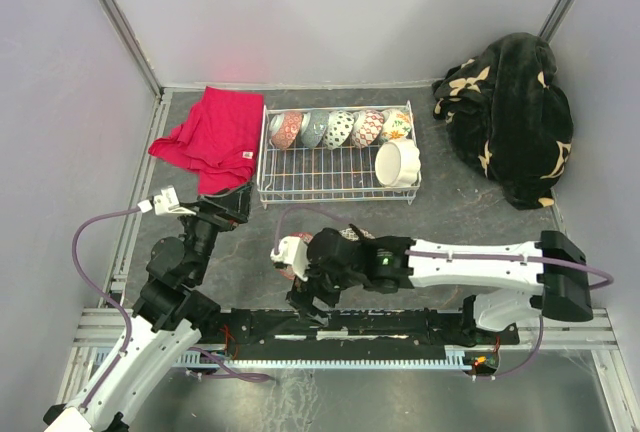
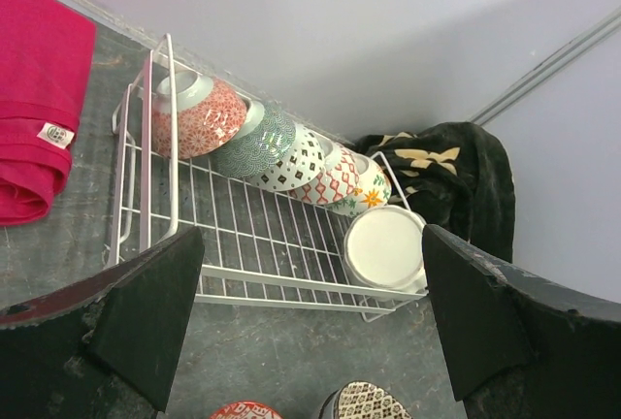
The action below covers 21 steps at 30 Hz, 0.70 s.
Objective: Load the bowls into the dish rack
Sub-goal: Pick up the bowl from the center of the board.
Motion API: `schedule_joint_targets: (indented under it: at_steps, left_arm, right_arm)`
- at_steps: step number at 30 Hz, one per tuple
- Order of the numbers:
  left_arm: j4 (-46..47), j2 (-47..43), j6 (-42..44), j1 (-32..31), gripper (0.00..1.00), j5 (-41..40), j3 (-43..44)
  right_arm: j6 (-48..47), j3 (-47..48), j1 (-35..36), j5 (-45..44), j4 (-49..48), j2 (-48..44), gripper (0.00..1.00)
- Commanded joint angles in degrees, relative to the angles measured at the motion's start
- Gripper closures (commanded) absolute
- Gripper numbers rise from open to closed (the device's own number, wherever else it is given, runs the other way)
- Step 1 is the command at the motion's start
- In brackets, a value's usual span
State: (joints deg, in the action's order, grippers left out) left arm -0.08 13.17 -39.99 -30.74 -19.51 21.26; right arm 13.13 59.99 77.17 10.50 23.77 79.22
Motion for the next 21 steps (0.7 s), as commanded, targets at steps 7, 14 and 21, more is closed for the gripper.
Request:
schedule_joint_targets:
  at_steps: [7, 14, 21]
  left_arm:
    - [0.44, -0.8, 1.75, -0.11, 0.01, -2.0, 1.27]
    - [0.45, -0.82, 1.55, -0.12, 0.01, -1.6, 1.28]
    - [0.52, -0.78, 1.4, -0.14, 0.01, -1.2, 1.39]
  right_arm:
    - [-3.41, 4.66, 3.09, -13.89, -2.89, 9.31, 0.14]
    - [-4.18, 4.6, 3.18, -20.6, -7.83, 12.06, 0.18]
    - [-4.98, 4.85, 3.08, -24.22, -9.83, 14.33, 0.22]
